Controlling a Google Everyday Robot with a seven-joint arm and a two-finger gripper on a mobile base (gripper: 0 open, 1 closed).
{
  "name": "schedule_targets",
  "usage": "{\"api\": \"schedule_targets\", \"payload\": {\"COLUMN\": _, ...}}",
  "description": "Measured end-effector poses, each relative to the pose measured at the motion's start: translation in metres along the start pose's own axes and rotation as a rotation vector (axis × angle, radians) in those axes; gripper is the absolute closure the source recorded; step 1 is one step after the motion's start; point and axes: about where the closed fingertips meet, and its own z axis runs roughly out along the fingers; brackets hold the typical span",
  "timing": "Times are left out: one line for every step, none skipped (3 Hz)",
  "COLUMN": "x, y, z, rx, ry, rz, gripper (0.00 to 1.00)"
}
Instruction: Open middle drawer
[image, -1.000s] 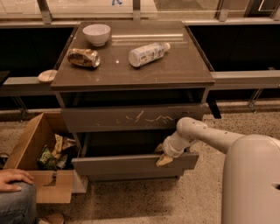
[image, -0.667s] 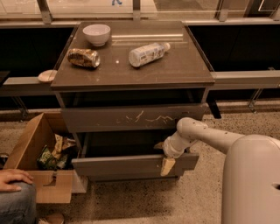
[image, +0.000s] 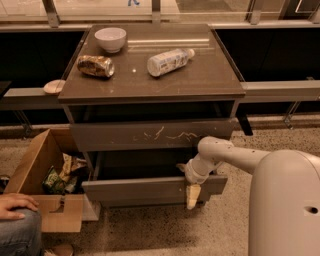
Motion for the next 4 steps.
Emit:
{"api": "schedule_targets", "payload": {"x": 0.0, "y": 0.029, "z": 0.0, "rx": -0.062, "ry": 0.059, "rz": -0.009, "gripper": 0.0}}
{"api": "schedule_targets", "payload": {"x": -0.003, "y": 0.054, "z": -0.007, "rx": -0.096, "ry": 0.081, "rz": -0.022, "gripper": 0.15}}
{"api": "schedule_targets", "payload": {"x": -0.004, "y": 0.07, "z": -0.01, "rx": -0.121, "ry": 0.077, "rz": -0.028, "gripper": 0.38}}
{"api": "schedule_targets", "payload": {"x": -0.002, "y": 0.079, "z": -0.014, "rx": -0.13, "ry": 0.063, "rz": -0.03, "gripper": 0.61}}
